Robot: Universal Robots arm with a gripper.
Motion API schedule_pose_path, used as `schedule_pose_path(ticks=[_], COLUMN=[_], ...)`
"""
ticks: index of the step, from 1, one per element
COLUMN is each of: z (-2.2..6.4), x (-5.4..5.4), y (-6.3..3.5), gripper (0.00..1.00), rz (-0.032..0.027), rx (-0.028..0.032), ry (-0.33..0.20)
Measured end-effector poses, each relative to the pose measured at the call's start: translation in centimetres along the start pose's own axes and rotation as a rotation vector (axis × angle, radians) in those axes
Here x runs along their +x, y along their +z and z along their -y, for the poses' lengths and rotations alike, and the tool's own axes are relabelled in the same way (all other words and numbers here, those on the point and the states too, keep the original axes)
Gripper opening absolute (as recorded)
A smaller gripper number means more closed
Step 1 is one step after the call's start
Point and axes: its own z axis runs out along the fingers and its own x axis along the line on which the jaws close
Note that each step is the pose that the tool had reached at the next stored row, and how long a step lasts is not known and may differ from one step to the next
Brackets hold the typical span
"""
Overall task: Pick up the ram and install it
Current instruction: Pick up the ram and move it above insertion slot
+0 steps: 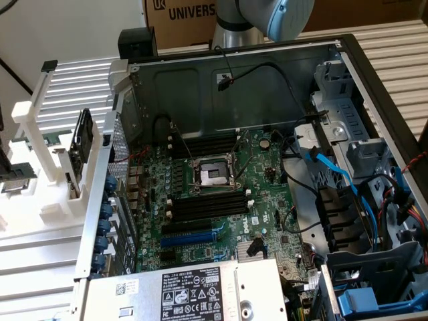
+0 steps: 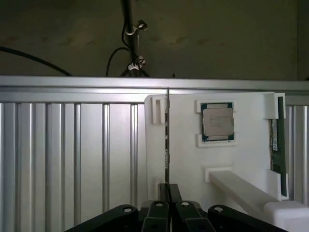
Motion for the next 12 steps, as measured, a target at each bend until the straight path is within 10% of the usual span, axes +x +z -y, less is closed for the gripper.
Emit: schedule_pose_path(ticks=[12], z=[0.12], x=[-0.5], y=[-4.21], gripper=[0.12], rz=[-0.0252], rx=[0.0010], ry=[0.006])
